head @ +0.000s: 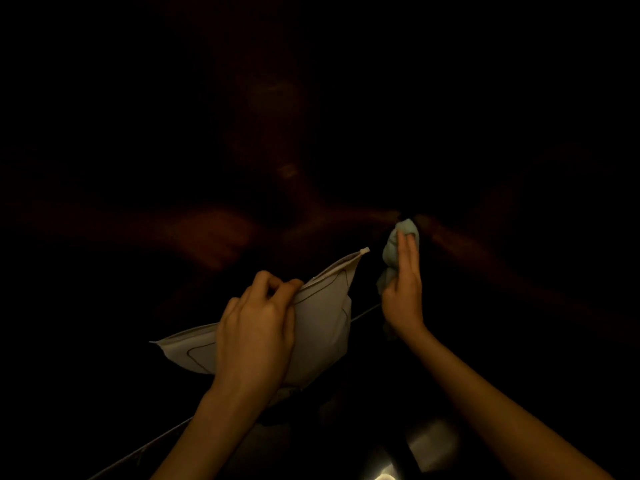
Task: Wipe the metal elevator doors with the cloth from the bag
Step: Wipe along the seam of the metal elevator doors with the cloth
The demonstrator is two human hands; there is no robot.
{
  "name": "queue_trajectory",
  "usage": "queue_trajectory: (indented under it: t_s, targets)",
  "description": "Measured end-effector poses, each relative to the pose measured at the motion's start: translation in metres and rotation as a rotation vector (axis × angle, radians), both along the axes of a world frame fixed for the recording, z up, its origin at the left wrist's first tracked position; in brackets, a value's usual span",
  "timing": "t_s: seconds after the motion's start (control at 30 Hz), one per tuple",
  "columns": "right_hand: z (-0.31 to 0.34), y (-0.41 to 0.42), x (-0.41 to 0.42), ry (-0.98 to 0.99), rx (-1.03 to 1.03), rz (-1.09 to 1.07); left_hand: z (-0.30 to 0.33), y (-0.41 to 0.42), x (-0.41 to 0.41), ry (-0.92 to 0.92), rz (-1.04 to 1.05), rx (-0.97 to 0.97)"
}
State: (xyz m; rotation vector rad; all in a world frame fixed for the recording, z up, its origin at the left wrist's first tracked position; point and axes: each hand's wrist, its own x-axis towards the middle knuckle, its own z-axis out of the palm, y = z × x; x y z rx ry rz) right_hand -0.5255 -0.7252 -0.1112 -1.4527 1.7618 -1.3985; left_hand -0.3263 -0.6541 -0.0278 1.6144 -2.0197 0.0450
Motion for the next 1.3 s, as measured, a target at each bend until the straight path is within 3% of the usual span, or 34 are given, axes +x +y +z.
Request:
queue_trajectory:
  t_s: [0.2,0.57,0.83,1.13,1.3]
  targets:
    - [0.074,-0.015,0.000,-0.088,-0.291,-0.053,0.017,0.001,-0.002,0.045,0.019,-0.060]
    - [0.045,0.001,0.003,-0.104,-0.006,-0.012,0.028,0.000,0.003,0.052,0.030,-0.081]
    - [0.139,-0.028,0.002,-0.053,-0.394,-0.026,0.031,0.000,0.003,0.097,0.020,-0.094]
    - [0.063,-0.004,-0.010,0.090,-0.047,0.061,0.031,0.002,0.004,0.123,0.037,-0.085]
    - [0.106,-0.012,-0.006,0.049,-0.139,0.024,0.035,0.000,0.000,0.124,0.028,-0.080]
